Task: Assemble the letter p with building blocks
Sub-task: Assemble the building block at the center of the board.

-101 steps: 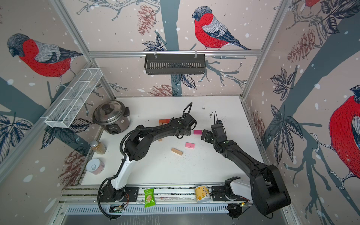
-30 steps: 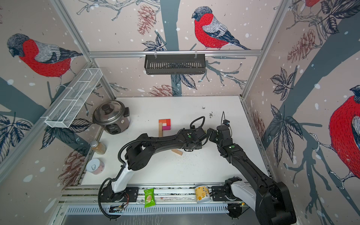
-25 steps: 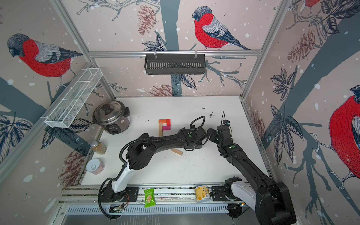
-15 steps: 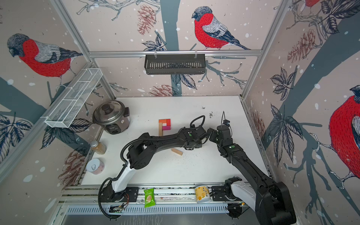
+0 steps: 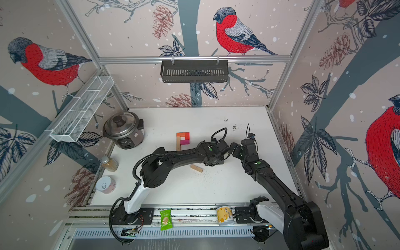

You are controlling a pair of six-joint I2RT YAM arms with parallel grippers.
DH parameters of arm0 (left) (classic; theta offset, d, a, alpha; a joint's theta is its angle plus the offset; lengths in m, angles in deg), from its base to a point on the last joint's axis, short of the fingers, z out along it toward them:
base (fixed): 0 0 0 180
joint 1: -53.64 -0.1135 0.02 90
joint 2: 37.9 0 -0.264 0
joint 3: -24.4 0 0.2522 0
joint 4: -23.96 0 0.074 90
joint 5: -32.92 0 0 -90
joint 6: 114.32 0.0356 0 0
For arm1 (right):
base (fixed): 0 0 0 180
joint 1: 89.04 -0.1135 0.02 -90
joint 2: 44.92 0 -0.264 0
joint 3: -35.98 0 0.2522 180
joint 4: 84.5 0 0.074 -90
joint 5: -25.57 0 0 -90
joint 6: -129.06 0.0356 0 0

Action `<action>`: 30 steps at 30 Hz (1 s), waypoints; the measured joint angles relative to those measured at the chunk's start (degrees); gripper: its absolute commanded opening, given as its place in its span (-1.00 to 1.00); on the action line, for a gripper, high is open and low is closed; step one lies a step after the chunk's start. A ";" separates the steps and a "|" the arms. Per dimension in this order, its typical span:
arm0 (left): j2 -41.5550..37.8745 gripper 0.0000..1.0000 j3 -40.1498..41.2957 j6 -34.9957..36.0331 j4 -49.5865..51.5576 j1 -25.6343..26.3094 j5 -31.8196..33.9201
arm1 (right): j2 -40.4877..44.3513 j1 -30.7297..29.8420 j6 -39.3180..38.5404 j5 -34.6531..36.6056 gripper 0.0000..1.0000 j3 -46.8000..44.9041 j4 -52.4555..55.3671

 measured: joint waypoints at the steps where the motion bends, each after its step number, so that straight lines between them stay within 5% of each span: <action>1: -0.68 0.11 0.26 0.00 0.09 0.02 -0.31 | 0.00 0.00 0.00 0.00 1.00 0.00 0.00; 11: -14.23 0.28 5.20 2.29 -3.06 0.42 -2.29 | 0.28 0.00 -0.02 -0.13 1.00 0.00 -0.02; 16: -26.75 0.54 14.38 5.25 -6.69 -0.90 -2.78 | 0.68 -0.22 -0.04 -0.76 1.00 -0.07 -0.09; 20: -39.76 0.93 24.61 8.26 -9.55 -4.79 -2.99 | -0.87 -2.69 -0.24 -1.49 0.99 0.35 0.02; 30: -68.08 0.94 45.35 23.19 -14.32 -15.78 -2.01 | -6.49 -12.50 0.09 -0.85 0.99 4.79 0.15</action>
